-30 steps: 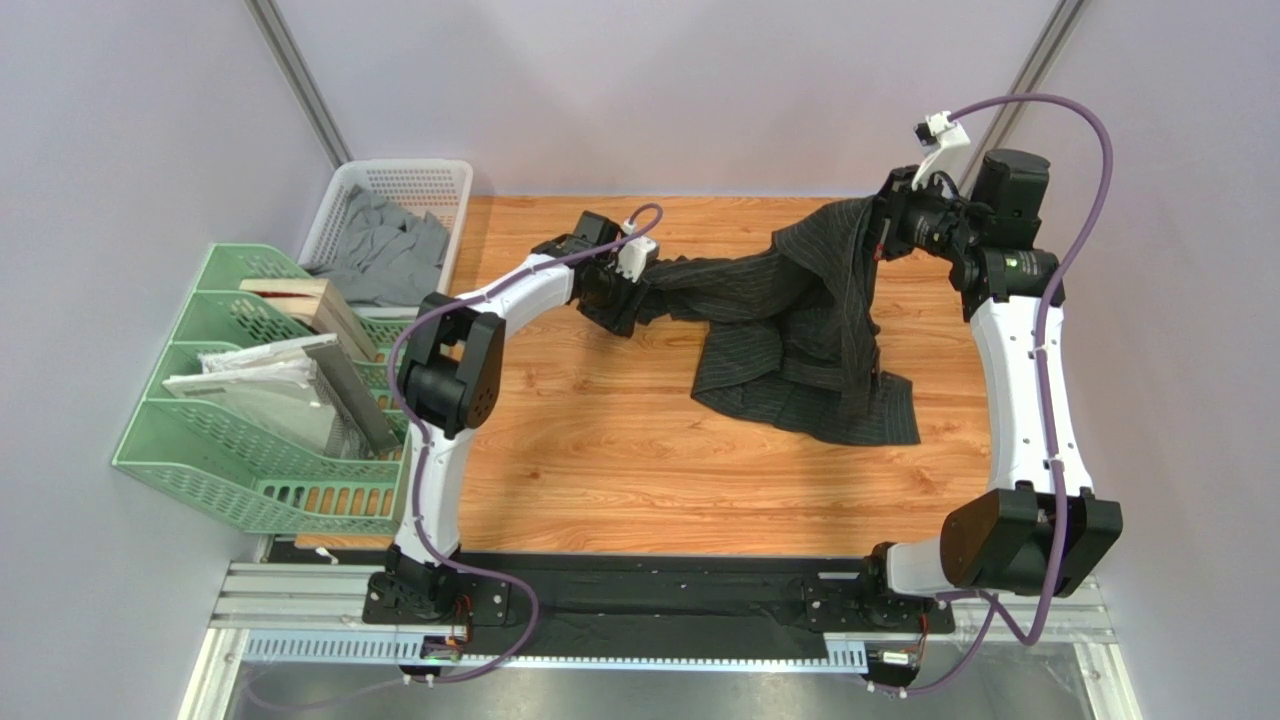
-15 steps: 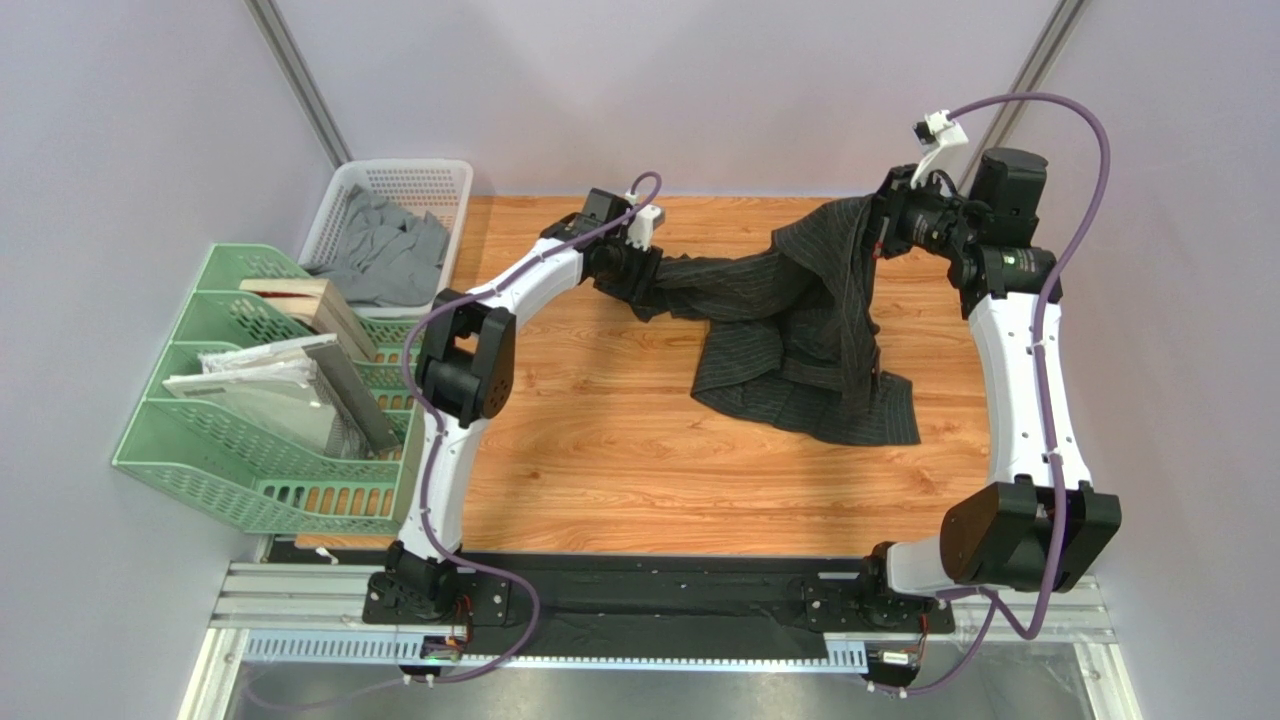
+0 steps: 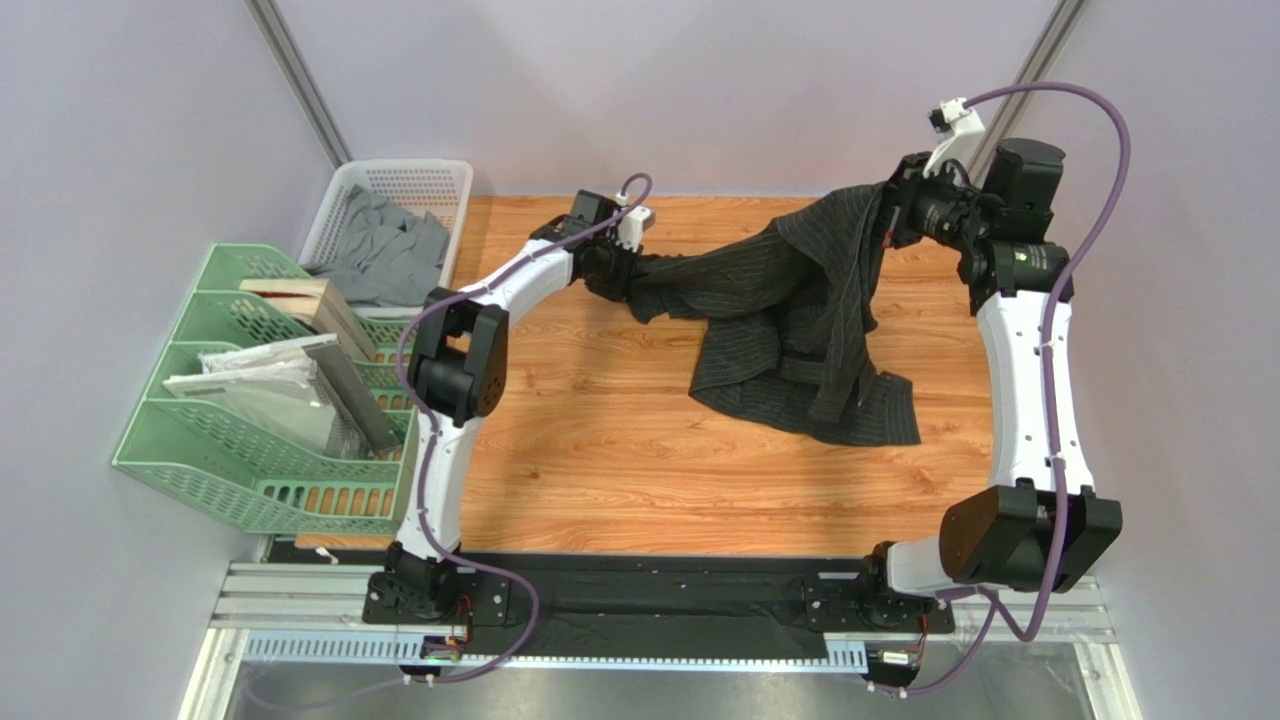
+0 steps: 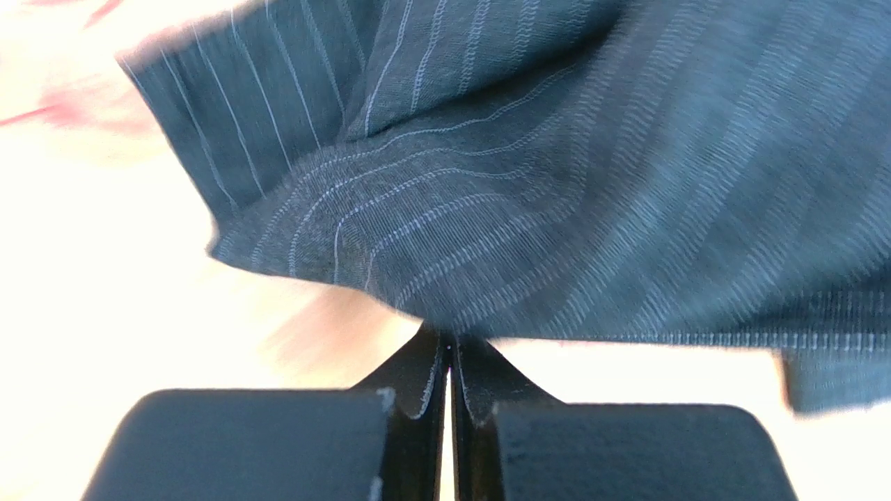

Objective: Fold and stack the long sleeve shirts
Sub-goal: Flatten the shirt out

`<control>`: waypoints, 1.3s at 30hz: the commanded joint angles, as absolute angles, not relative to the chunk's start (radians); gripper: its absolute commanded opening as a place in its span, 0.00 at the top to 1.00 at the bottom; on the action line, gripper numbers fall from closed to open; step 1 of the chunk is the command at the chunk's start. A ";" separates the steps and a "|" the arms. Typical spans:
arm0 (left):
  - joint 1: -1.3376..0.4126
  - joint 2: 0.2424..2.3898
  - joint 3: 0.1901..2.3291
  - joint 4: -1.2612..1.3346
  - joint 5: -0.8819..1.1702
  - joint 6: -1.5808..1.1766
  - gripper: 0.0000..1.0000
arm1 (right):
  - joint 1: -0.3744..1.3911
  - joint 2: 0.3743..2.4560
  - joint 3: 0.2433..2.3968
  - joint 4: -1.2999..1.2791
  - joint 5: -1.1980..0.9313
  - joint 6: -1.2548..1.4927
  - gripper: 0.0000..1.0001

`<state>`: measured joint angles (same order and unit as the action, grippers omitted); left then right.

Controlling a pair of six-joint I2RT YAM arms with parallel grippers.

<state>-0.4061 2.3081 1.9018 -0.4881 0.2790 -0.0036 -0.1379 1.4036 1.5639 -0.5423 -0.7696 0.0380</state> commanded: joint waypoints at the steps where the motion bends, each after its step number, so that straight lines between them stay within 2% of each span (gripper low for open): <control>1: -0.367 1.984 1.907 -0.668 0.285 0.259 1.00 | -0.227 1.348 1.670 -0.497 -0.796 0.087 1.00; 4: -0.377 1.796 1.881 -0.837 0.304 0.472 1.00 | -0.290 1.318 1.692 -0.509 -0.841 0.100 1.00; 7: -0.417 1.651 1.803 -0.943 0.270 0.633 1.00 | -0.301 1.284 1.620 -0.552 -0.845 0.062 1.00; 11: -0.500 1.620 1.669 -1.084 0.198 0.800 1.00 | -0.301 1.250 1.474 -0.564 -0.867 0.031 1.00; 16: -0.538 1.670 1.539 -1.037 0.241 0.782 1.00 | -0.301 1.246 1.342 -0.584 -0.838 -0.044 1.00; 22: -0.493 1.663 1.298 -0.798 0.224 0.732 1.00 | -0.302 1.204 1.226 -0.641 -0.834 -0.141 1.00; 26: -0.465 1.658 1.218 -0.756 0.323 0.729 0.99 | -0.301 1.203 1.161 -0.661 -0.845 -0.172 1.00; 29: -0.465 1.629 1.174 -0.750 0.408 0.698 0.82 | -0.301 1.201 1.124 -0.663 -0.854 -0.179 1.00; 30: -0.465 1.621 1.164 -0.747 0.425 0.687 0.71 | -0.301 1.201 1.114 -0.663 -0.854 -0.181 1.00; 31: -0.465 1.605 1.154 -0.735 0.436 0.672 0.64 | -0.301 1.203 1.112 -0.661 -0.856 -0.181 1.00; 33: -0.465 1.589 1.115 -0.686 0.439 0.611 0.54 | -0.302 1.204 1.109 -0.661 -0.859 -0.179 1.00; 35: -0.465 1.572 1.092 -0.651 0.440 0.559 0.52 | -0.301 1.206 1.114 -0.660 -0.862 -0.178 1.00; 36: -0.465 1.571 1.086 -0.646 0.443 0.545 0.44 | -0.301 1.206 1.115 -0.661 -0.865 -0.175 1.00; 39: -0.465 1.551 1.066 -0.620 0.456 0.474 0.42 | -0.301 1.209 1.123 -0.660 -0.865 -0.175 1.00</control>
<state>-0.4641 1.6005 1.0863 -0.7029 0.3950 0.5861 -0.2958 1.2358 1.1084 -0.6884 -0.8413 -0.1535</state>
